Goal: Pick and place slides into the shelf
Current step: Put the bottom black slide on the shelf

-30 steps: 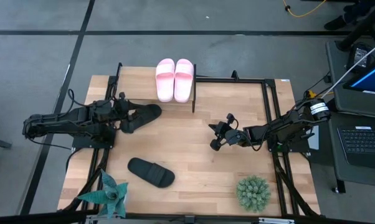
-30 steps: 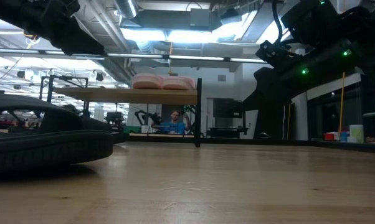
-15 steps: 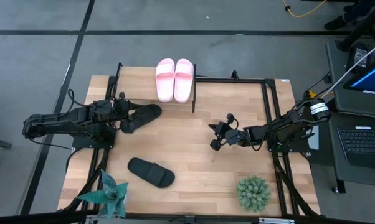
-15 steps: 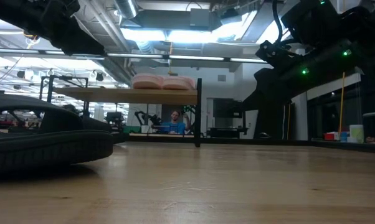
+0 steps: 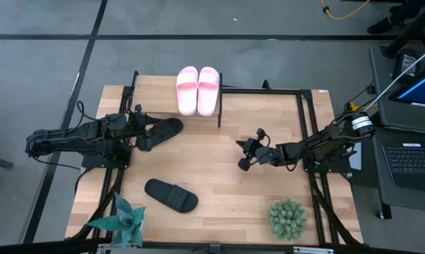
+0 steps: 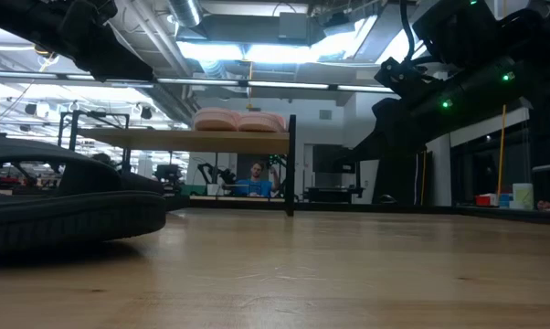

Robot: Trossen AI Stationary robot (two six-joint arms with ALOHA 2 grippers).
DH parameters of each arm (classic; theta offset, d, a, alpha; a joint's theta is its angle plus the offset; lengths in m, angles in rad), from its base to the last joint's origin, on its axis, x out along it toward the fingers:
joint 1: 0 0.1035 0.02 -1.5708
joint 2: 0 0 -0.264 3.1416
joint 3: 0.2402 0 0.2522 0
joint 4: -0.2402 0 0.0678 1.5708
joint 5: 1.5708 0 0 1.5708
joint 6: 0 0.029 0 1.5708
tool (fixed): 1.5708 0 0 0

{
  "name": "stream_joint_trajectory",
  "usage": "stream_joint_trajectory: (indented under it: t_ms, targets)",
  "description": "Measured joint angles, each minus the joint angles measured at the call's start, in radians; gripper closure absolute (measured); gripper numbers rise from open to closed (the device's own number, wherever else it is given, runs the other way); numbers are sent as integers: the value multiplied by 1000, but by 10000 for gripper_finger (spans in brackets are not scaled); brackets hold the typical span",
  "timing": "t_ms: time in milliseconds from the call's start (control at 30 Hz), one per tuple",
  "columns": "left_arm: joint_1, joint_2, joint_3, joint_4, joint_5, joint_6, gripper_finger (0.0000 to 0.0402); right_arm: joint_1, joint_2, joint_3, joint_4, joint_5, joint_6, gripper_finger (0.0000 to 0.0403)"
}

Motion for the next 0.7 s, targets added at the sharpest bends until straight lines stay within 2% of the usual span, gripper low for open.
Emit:
stream_joint_trajectory:
  t_ms: [467, 700]
  targets:
    - [0, 0, 0, 0, 0, 0, 274, 0, 0, 0, 0, 3, -22, 400]
    - [0, 0, 0, 0, 0, 0, 274, 0, 0, 0, 0, 3, 38, 388]
